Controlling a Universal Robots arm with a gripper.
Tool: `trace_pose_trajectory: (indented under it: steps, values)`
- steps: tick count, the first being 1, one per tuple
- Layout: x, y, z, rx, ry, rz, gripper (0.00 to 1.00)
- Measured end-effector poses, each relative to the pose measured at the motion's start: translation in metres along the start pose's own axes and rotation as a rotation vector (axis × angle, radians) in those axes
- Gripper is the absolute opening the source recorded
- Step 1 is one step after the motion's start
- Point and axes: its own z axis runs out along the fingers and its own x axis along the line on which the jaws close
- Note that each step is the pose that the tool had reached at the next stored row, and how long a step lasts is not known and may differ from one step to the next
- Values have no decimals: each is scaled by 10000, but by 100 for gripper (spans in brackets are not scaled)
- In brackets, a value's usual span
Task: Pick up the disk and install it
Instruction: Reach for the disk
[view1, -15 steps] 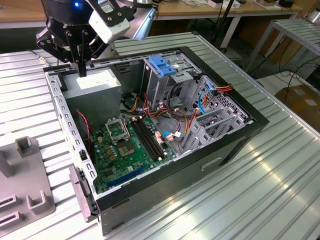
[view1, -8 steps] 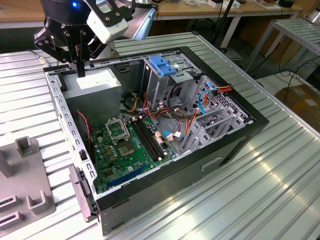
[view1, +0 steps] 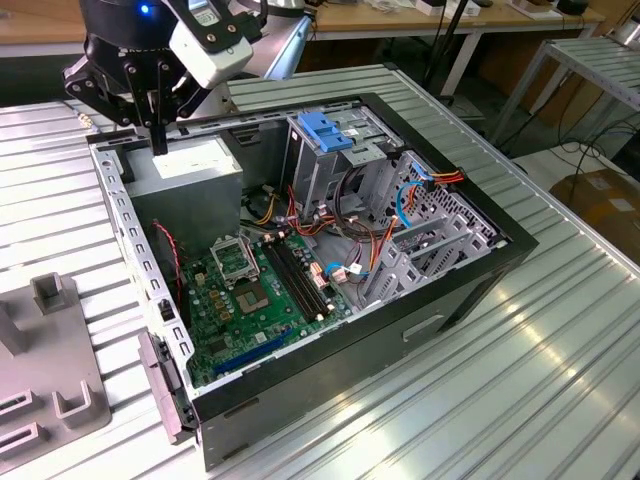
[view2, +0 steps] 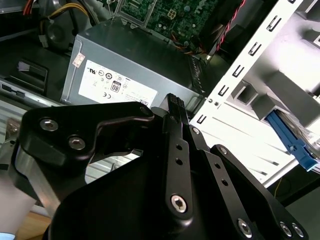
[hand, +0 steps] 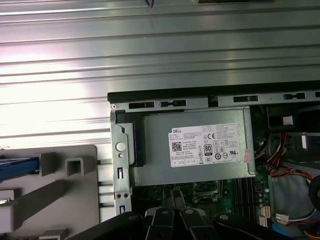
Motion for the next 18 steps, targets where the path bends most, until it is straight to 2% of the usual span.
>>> trace_pose_trajectory:
  steps: [18]
  values:
    - [62,-5,-2,0,0,0,10]
